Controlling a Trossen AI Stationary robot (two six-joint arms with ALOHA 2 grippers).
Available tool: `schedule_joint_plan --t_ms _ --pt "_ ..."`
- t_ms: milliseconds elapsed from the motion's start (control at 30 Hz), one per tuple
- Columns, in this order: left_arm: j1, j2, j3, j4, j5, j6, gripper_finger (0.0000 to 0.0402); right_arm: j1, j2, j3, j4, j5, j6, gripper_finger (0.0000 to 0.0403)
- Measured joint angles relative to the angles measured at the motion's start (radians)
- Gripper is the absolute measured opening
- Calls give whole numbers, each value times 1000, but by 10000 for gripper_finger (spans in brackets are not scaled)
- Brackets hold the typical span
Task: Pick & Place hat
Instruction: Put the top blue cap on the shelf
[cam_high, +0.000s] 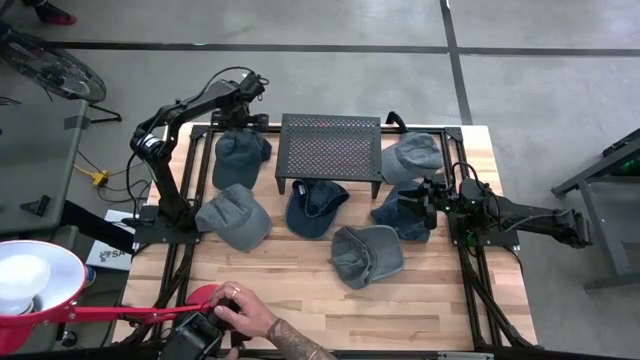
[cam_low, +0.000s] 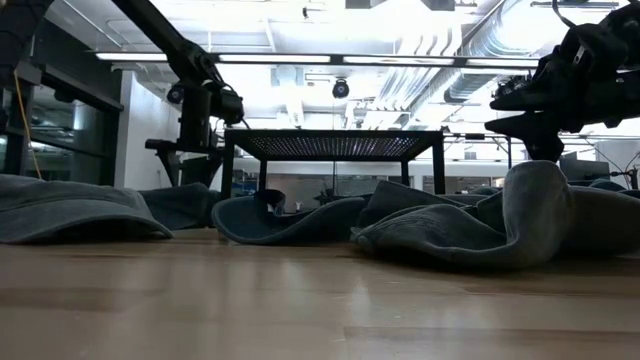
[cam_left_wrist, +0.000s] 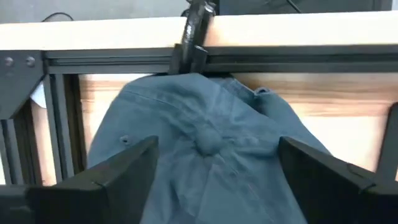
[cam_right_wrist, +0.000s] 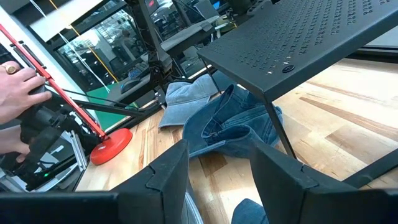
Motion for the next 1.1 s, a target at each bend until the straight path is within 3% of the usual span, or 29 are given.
schedule_joint_plan --t_ms 233,400,533,700,833,967,1100 --pt "-2 0 0 -14 0 -3 230 0 0 0 0 0 0 162" --pt "-8 12 0 -37 -31 -18 206 0 0 0 0 0 0 162" --pt "-12 29 0 -44 -44 -46 215 0 0 0 0 0 0 161" --pt "-15 29 -10 -13 -47 -72 261 0 0 0 0 0 0 162" --pt "-14 29 -64 63 13 -64 293 0 0 0 0 0 0 161" --pt "-14 29 -118 127 22 -108 298 0 0 0 0 0 0 162" --pt "-14 29 -145 149 14 -121 278 0 0 0 0 0 0 161"
